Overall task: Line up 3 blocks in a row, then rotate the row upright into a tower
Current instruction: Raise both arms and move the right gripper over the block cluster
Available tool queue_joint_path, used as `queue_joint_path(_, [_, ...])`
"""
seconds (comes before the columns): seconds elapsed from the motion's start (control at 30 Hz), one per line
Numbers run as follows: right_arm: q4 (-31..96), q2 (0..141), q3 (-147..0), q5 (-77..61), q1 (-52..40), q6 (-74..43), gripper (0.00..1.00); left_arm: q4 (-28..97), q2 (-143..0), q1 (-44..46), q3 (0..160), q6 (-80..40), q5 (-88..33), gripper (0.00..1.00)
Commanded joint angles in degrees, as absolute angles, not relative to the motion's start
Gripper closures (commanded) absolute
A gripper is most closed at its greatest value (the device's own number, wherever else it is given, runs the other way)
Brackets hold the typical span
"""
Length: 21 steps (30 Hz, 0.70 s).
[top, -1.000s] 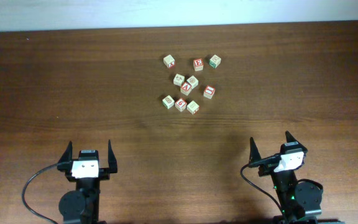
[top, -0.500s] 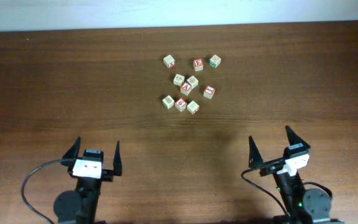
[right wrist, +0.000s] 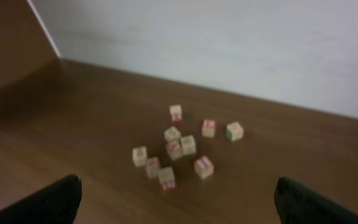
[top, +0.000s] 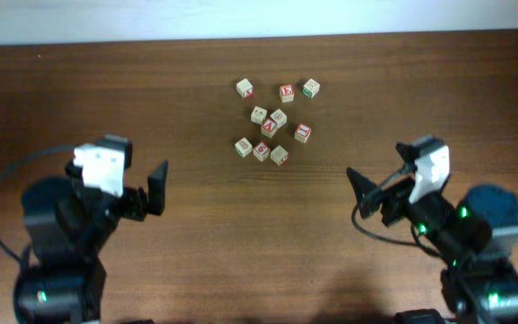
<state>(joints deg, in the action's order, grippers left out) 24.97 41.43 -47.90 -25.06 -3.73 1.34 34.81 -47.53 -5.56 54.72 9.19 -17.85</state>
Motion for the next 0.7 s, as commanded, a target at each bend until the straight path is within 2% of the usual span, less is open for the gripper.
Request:
queue_joint_path(0.0, [31.38,51.03,-58.98,-30.72,-3.36,1.06,0.02,40.95,-57.65,-5.74,65.76,8.71,-18.74,0.01])
queue_joint_path(0.17, [42.11,68.77,-74.7,-34.74,-4.64,1.08,0.02,54.41,-74.28,-5.63,81.97,9.63,-18.57,0.01])
queue_joint_path(0.3, [46.54,85.08,-83.61,-33.91,-11.05,1.3,0.02,60.99,-84.73,-3.9,88.66,9.98,-17.54,0.01])
queue_joint_path(0.53, [38.33,104.66,-85.49,-33.67,-13.87,1.3,0.02,60.95,-93.97,-3.09,88.66,9.96,-17.61,0.01])
queue_joint_path(0.57, [36.71,107.15,-85.52,-31.33,-13.87,1.15,0.12,60.95,-94.87,-3.09,88.66,9.96,-17.61,0.01])
queue_joint_path(0.6, [35.48,108.81,-85.52,-24.56,-14.24,-2.48,0.19,60.93,-95.72,-3.09,88.66,9.96,-17.61,0.01])
queue_joint_path(0.67, [34.68,110.06,-85.52,-11.9,-15.0,-10.2,0.19,60.97,-96.12,-3.09,88.66,9.96,-17.61,0.01])
